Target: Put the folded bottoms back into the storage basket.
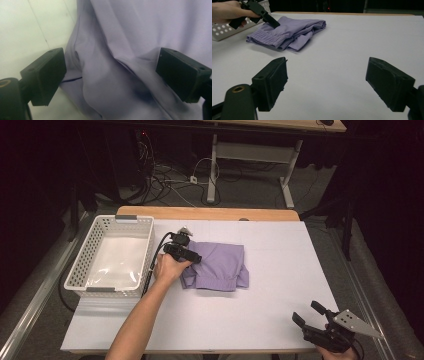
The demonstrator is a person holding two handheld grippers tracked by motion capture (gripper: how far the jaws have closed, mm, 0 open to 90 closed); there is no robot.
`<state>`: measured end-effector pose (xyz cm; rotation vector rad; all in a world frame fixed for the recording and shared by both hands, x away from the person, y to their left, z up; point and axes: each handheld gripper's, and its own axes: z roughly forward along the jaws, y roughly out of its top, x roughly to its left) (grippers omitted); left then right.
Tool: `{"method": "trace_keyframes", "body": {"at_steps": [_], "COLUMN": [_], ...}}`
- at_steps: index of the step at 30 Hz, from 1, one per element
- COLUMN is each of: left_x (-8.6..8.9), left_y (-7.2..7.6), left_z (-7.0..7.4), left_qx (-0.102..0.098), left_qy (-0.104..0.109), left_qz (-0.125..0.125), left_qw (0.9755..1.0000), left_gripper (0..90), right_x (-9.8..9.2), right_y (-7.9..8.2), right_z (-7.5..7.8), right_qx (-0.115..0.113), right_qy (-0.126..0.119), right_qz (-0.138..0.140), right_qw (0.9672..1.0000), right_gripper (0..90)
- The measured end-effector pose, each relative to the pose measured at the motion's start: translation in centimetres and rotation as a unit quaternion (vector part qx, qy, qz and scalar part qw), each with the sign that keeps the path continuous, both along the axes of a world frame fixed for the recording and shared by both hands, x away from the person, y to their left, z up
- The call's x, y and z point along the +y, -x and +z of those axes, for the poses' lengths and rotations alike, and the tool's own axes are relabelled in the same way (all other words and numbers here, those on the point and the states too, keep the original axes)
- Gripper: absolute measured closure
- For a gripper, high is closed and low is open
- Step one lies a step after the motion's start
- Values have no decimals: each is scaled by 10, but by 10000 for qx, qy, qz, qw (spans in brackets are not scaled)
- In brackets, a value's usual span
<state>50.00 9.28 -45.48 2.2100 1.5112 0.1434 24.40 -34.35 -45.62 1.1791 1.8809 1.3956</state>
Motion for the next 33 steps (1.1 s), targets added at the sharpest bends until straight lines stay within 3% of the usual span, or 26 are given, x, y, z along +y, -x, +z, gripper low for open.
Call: {"method": "trace_keyframes", "body": {"at_steps": [3, 8, 12, 19, 29, 32, 33], "left_x": [-3, -11, -19, -19, -23, -22, -22], "left_y": [0, 3, 6, 7, 13, 13, 13], "left_z": [-4, -5, -5, -4, 0, 1, 1], "left_qx": [-55, -136, -188, -180, -312, -295, -288], "left_qy": [-185, -306, -326, -338, -295, -252, -234], "left_qz": [-66, -161, -372, -404, -573, -575, -577], "left_qw": [9998, 9993, 9986, 9984, 9974, 9976, 9976], "left_gripper": [47, 48, 87, 126, 418, 451, 516], "right_x": [0, 1, 1, 2, 2, 3, 3], "right_y": [0, 0, -1, -1, -1, -1, -1], "right_z": [0, 0, 0, 0, 0, 0, 0], "right_qx": [9, 16, 16, 26, 35, 38, 38], "right_qy": [2, 25, 39, 53, 80, 79, 86], "right_qz": [5, 22, 30, 25, 25, 25, 28], "right_qw": [10000, 10000, 10000, 10000, 10000, 10000, 10000], "right_gripper": [181, 181, 181, 181, 181, 181, 181]}}
